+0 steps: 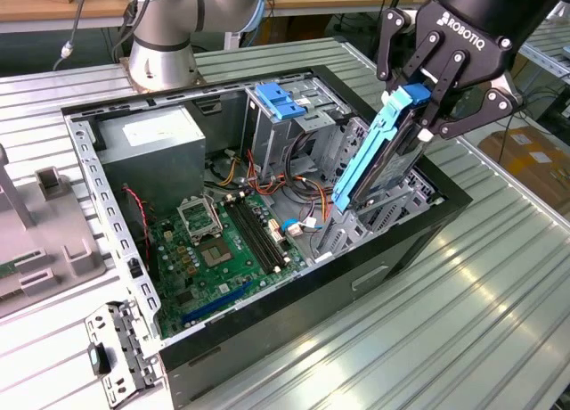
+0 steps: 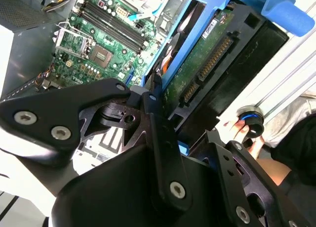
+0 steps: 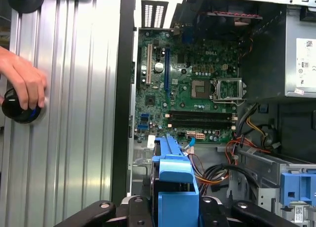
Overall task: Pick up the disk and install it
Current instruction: 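Pick up the disk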
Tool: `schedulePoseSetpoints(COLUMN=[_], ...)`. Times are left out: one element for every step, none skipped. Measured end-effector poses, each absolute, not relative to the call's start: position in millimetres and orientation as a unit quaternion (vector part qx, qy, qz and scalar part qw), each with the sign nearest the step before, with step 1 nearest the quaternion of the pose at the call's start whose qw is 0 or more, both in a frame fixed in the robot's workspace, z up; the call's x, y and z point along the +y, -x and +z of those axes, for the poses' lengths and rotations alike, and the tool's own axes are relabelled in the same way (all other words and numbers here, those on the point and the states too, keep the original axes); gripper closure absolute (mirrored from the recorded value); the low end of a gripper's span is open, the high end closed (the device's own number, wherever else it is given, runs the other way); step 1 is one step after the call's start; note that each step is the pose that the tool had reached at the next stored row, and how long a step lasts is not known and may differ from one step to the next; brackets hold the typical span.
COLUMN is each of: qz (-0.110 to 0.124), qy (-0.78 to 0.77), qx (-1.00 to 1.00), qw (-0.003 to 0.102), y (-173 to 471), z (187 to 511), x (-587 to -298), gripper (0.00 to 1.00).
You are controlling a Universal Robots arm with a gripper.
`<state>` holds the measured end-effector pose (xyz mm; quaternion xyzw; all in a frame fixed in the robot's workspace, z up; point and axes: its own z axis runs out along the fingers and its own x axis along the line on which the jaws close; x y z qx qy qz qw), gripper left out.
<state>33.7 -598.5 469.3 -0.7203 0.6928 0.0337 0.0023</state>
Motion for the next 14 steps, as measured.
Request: schedulePoseSetpoints(qz=[0.034, 0.034, 0.034, 0.034, 0.034, 0.034, 0.034, 0.034, 0.034, 0.034, 0.034, 0.034, 0.034, 0.034], qy=[0.72, 0.72, 0.72, 0.72, 0.72, 0.72, 0.72, 0.72, 0.72, 0.72, 0.72, 0.72, 0.72, 0.72], qx=[0.693, 0.693, 0.693, 0.693, 0.693, 0.693, 0.693, 0.693, 0.693, 0.693, 0.693, 0.693, 0.693, 0.693], qw=[0.002, 0.002, 0.002, 0.002, 0.002, 0.002, 0.002, 0.002, 0.002, 0.002, 0.002, 0.002, 0.002, 0.002], y=[-35.5, -38.3, -41.0, -43.5, -45.8, -48.0, -49.7, -52.8, -55.0, -56.8, -59.2, -61.1, -63.0, -64.9], z=[469.3, 469.3, 469.3, 469.3, 469.3, 469.2, 469.2, 469.2, 469.2, 469.2, 469.2, 469.2, 469.2, 469.2], x=[-598.6, -598.7, -598.7, -598.8, -598.9, -598.9, -599.0, -599.1, -599.1, -599.2, -599.3, -599.3, -599.3, -599.4], gripper=[0.64, 0.64, 0.64, 0.64, 0.64, 0.64, 0.64, 0.64, 0.64, 0.64, 0.64, 0.64, 0.64, 0.64])
